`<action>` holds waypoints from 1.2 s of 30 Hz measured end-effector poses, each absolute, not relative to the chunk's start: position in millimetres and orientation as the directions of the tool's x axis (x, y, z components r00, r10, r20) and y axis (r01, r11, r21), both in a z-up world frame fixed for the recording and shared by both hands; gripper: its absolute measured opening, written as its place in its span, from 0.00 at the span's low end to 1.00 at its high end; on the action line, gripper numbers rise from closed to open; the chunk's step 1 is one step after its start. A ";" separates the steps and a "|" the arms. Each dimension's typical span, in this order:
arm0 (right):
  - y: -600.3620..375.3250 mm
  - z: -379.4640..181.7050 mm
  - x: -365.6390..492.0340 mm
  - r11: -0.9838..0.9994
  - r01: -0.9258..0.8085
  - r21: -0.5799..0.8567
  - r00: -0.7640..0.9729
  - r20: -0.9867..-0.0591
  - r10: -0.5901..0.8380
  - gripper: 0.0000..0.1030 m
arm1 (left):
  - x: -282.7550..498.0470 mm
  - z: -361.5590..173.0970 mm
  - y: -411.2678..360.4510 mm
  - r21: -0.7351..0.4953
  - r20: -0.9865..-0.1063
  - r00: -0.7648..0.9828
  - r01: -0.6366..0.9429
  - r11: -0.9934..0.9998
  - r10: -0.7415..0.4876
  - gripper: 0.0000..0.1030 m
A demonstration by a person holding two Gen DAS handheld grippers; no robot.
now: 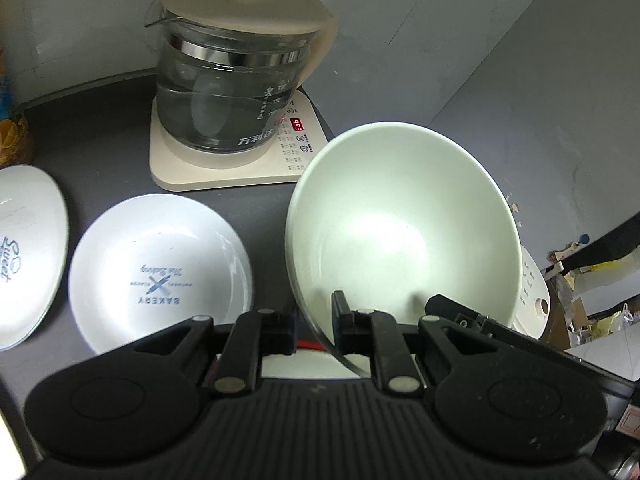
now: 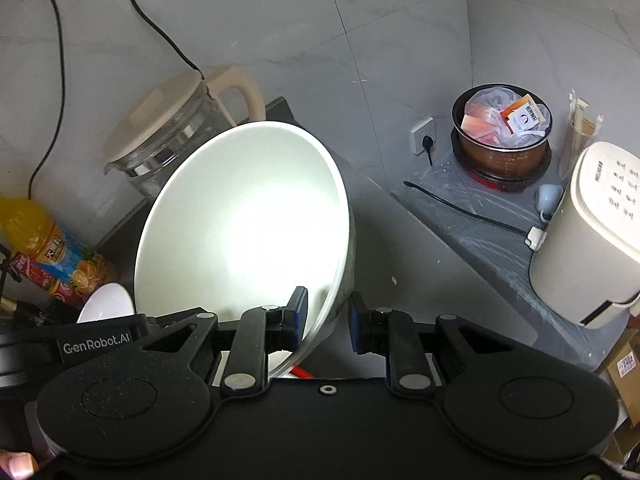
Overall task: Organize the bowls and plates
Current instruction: 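Lift the smaller pale green bowl and carry it toward the red bowl stack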
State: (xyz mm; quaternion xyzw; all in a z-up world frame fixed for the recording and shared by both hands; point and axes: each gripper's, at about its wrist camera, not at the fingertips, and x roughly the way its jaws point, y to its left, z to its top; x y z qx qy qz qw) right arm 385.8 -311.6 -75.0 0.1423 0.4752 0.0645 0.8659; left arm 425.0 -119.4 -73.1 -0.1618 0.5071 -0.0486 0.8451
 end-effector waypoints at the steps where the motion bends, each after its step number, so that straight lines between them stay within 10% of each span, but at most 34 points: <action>1: -309.1 -73.7 381.7 0.951 0.026 0.308 0.542 -0.803 0.246 0.21 | 421.6 -71.5 -117.3 -0.323 -0.839 0.485 -0.078 0.943 -0.248 0.14; 36: -281.4 -84.0 296.7 0.952 0.065 0.298 0.462 -0.855 0.236 0.24 | 329.5 -90.8 -84.8 -0.349 -0.876 0.379 -0.071 0.934 -0.298 0.15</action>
